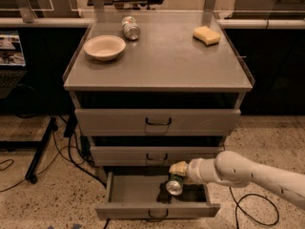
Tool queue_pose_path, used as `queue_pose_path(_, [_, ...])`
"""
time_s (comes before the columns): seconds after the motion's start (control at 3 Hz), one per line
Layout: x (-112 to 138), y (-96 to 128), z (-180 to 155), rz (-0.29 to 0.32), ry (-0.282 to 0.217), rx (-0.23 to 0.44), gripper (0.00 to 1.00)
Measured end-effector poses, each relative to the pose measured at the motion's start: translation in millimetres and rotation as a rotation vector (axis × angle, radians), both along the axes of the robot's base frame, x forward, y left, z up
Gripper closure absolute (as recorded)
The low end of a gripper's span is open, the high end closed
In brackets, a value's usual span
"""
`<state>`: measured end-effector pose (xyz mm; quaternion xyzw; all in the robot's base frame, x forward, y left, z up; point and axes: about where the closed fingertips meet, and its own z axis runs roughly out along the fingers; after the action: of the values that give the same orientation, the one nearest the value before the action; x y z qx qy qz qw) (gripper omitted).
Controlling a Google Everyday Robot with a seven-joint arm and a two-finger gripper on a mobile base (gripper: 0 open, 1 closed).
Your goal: Place green can into bottom drawer
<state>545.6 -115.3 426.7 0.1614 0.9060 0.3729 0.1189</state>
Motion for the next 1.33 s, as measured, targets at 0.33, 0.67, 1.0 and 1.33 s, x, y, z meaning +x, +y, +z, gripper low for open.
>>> queue_pose_path(0.33, [-7.0,-13.0,-51.5,-0.096,0.041,0.038,1.00])
queue_pose_path(0.67, [-18.5,-25.8,-92.7,-0.164,0.089,0.082,1.00])
queue_pose_path(1.0, [-23.5,-35.2,-123.2,-0.213,0.131,0.116,1.00])
queue_pose_path(1.33, [-18.8,-39.2,-145.8,-0.238,0.163,0.137,1.00])
